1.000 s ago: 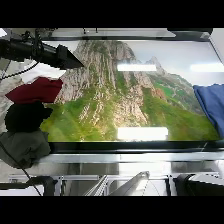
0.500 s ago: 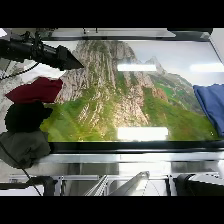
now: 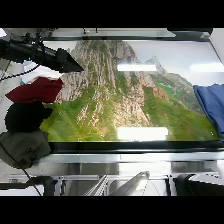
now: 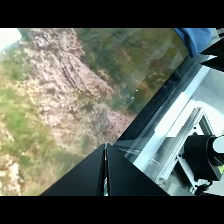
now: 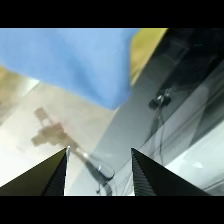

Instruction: Fold the shirts.

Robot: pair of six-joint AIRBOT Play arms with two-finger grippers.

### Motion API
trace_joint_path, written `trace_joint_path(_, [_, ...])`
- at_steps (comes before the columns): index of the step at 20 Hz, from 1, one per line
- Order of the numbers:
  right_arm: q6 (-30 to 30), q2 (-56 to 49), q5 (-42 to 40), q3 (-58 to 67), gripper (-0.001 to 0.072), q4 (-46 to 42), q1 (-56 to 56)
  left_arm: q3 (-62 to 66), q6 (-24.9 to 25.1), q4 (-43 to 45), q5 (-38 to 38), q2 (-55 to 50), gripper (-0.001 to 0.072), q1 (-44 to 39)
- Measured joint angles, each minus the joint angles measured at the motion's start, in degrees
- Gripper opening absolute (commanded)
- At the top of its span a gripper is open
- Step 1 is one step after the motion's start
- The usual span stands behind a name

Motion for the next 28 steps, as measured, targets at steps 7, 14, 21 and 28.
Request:
trace_joint_path(7, [-5.3,3.0,1.6,0.0,0.0017,15.3,3.2,0.9,-0.2,0.0,-0.2,0.0,0.0010,0.0])
trace_joint_path(14, [-10.4,18.9,-0.7,-2.2,0.0017,23.7,27.7,-9.4,-0.6,0.0,0.4,7.0,0.0011,-2.8])
trace_joint_path(21, [-8.5,34.2,-13.3,-13.6,0.0017,18.3,60.4,-38.0,0.2,0.0,8.2,21.2,0.0012,-8.5])
trace_joint_path(28, [-7.4,36.2,-15.1,-15.5,0.0017,20.9,67.2,-44.0,0.3,0.0,10.4,27.1,0.0013,-9.4])
